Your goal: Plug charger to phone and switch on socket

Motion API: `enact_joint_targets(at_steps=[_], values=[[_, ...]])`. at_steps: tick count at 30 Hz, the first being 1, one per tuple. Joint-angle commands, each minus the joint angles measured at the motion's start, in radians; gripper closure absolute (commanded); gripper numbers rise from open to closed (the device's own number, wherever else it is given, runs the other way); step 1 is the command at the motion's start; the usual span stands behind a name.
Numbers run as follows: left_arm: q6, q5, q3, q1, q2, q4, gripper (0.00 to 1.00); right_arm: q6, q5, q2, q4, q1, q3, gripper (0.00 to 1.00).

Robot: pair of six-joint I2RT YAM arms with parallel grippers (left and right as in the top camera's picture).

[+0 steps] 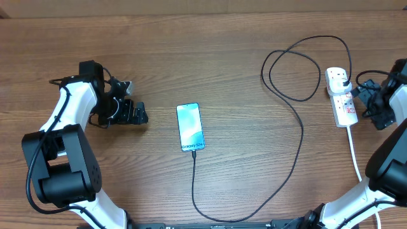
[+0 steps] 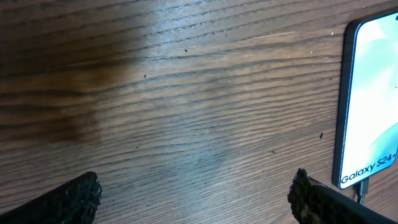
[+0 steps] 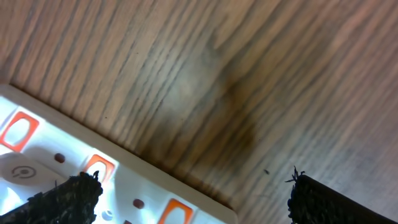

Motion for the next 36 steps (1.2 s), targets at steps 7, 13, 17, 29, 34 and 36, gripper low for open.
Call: enact_joint_targets(at_steps=[7, 13, 17, 29, 34, 36], values=[[-0.007, 0.001, 0.004, -0.008, -0.008, 0.002, 0.00, -0.003, -0.027, 0.039, 0.051, 0.003, -0.016, 0.00], [-0.007, 0.001, 0.004, -0.008, -0.008, 0.002, 0.00, -0.003, -0.033, 0.089, 0.051, 0.007, -0.016, 0.00], [-0.007, 0.001, 0.004, -0.008, -0.008, 0.002, 0.00, -0.004, -0.032, 0.091, 0.043, 0.021, -0.016, 0.00], [-0.007, 0.001, 0.004, -0.008, -0.008, 0.002, 0.00, -0.079, -0.067, 0.091, -0.011, 0.093, -0.016, 0.00], [-0.007, 0.001, 0.004, -0.008, -0.008, 0.002, 0.00, -0.079, -0.061, 0.091, -0.045, 0.103, -0.016, 0.00], [-0.007, 0.001, 0.004, -0.008, -0.008, 0.002, 0.00, -0.079, -0.061, 0.091, -0.056, 0.103, -0.016, 0.00]])
